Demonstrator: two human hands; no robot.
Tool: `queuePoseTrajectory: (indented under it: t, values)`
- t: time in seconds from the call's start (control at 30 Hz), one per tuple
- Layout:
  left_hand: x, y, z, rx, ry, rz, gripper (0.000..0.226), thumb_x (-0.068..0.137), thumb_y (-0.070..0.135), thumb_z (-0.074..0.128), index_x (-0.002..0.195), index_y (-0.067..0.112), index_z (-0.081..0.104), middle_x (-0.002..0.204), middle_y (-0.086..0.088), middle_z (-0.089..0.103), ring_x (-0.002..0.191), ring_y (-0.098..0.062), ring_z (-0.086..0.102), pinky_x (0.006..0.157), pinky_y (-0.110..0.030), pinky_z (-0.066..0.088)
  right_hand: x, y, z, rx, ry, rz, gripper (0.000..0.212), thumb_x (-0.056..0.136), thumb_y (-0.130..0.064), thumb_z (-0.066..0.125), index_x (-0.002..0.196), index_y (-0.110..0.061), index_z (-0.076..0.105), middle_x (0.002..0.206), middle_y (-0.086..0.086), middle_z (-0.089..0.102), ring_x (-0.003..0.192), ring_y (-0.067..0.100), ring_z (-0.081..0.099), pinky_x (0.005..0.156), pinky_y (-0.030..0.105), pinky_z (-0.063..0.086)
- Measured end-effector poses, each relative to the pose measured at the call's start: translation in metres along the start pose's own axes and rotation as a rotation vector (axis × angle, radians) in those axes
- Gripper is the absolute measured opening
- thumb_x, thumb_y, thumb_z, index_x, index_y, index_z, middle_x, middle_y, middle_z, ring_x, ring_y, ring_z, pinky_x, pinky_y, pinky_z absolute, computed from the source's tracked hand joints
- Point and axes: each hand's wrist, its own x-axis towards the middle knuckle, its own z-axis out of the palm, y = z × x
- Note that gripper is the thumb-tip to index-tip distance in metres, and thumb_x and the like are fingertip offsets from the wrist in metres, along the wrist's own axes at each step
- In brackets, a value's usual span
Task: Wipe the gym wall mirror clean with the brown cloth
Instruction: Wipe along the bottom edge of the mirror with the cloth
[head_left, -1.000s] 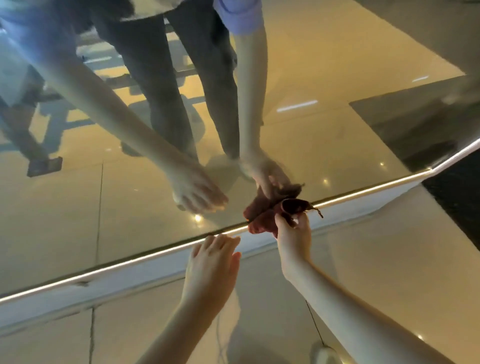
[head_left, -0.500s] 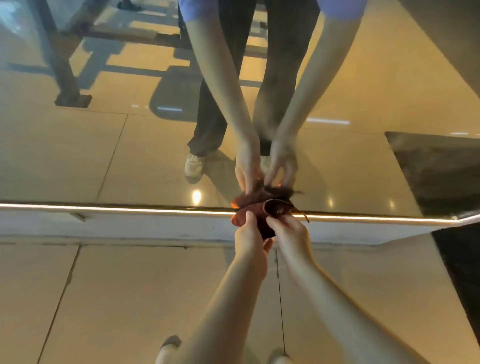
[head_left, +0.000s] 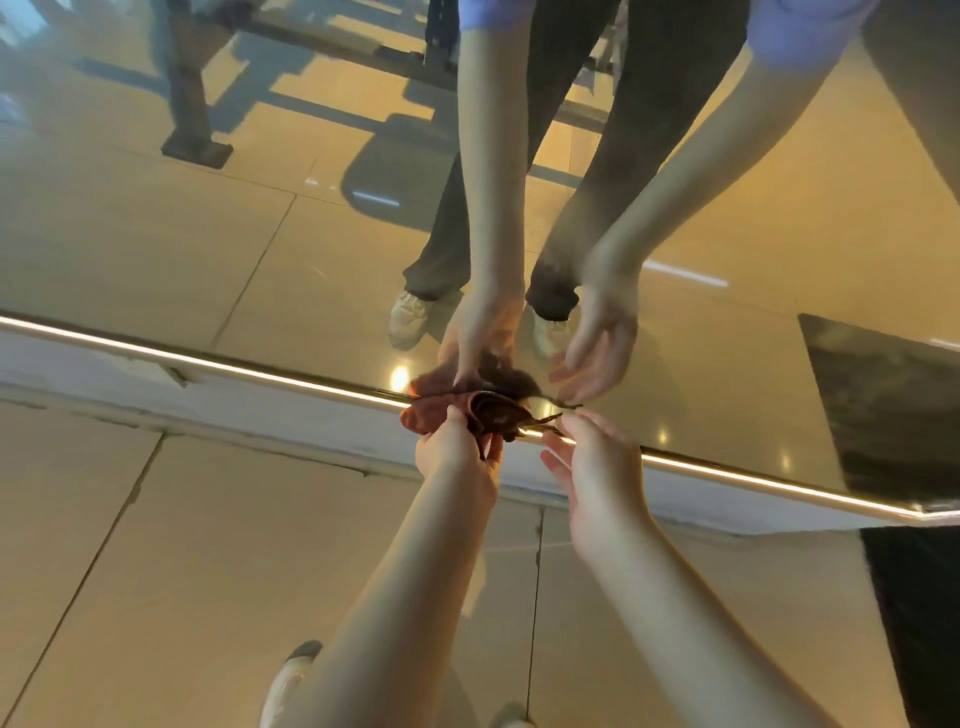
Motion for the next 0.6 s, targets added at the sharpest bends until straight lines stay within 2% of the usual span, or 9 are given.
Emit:
queuePoseTrajectory:
  t: [0.07,0.13,0.2,0.23,0.3,0.37,0.5,0.6]
  values:
    - [0.001,0.01,-0.003,-0.033,-0.006,0.026,0.036,0.103,0.016,0.054,0.137,0.006,0.048,0.119,-0.019,0.061,0.095,-0.026,0.058,0.087,-0.038,0.051,-0.006,-0.003,0.01,0.044,-0.04,0.03,0.012,0.098,-0.009,0.053,0.094,-0.011,0.064,0.092,0.004,0.063,0.088,0.016,0.063,0.074,0.026,0.049]
    - [0.002,0.022,-0.007,-0.058,0.006,0.047,0.036,0.104,0.015,0.053,0.139,0.007,0.046,0.125,-0.019,0.058,0.099,-0.028,0.056,0.089,-0.039,0.051,-0.012,-0.006,0.021,0.095,-0.078,0.081,0.013,0.099,-0.01,0.053,0.09,-0.013,0.061,0.093,0.005,0.063,0.091,0.017,0.063,0.077,0.026,0.05]
    - [0.005,0.036,-0.011,-0.09,0.023,0.071,0.037,0.104,0.016,0.052,0.139,0.007,0.046,0.123,-0.019,0.058,0.102,-0.03,0.057,0.092,-0.041,0.051,-0.018,-0.007,0.036,0.164,-0.132,0.167,0.007,0.1,-0.011,0.052,0.102,-0.008,0.058,0.103,0.009,0.063,0.099,0.018,0.063,0.086,0.027,0.05]
    - [0.007,0.042,-0.013,-0.103,0.029,0.081,0.036,0.104,0.017,0.052,0.139,0.007,0.046,0.12,-0.018,0.059,0.102,-0.03,0.058,0.094,-0.041,0.051,-0.022,-0.007,0.044,0.196,-0.16,0.202,0.011,0.101,-0.011,0.052,0.11,-0.008,0.056,0.111,0.011,0.062,0.105,0.02,0.062,0.092,0.029,0.049]
    - [0.013,0.055,-0.018,-0.116,0.04,0.089,0.034,0.104,0.017,0.052,0.137,0.007,0.048,0.106,-0.014,0.06,0.089,-0.026,0.059,0.094,-0.042,0.052,-0.029,-0.006,0.061,0.234,-0.189,0.24,0.028,0.101,-0.01,0.051,0.129,-0.005,0.051,0.121,0.015,0.057,0.117,0.024,0.058,0.104,0.033,0.045]
    - [0.016,0.067,-0.021,-0.117,0.055,0.081,0.032,0.104,0.017,0.053,0.135,0.008,0.05,0.092,-0.01,0.058,0.076,-0.022,0.057,0.089,-0.041,0.052,-0.035,-0.006,0.076,0.235,-0.209,0.249,0.038,0.102,-0.01,0.05,0.138,0.0,0.046,0.125,0.017,0.055,0.123,0.025,0.055,0.109,0.035,0.041]
    - [0.019,0.101,-0.031,-0.106,0.123,0.111,0.033,0.103,0.021,0.055,0.133,0.008,0.053,0.104,-0.012,0.061,0.072,-0.02,0.057,0.088,-0.039,0.055,-0.051,-0.01,0.1,0.208,-0.242,0.249,0.043,0.102,-0.013,0.051,0.14,0.003,0.042,0.137,0.022,0.05,0.12,0.026,0.057,0.105,0.033,0.044]
    - [0.02,0.133,-0.042,-0.106,0.161,0.154,0.034,0.103,0.023,0.055,0.134,0.008,0.053,0.109,-0.011,0.062,0.074,-0.019,0.058,0.091,-0.039,0.056,-0.069,-0.013,0.118,0.187,-0.294,0.259,0.043,0.103,-0.015,0.05,0.14,0.003,0.041,0.138,0.022,0.05,0.123,0.027,0.055,0.11,0.038,0.042]
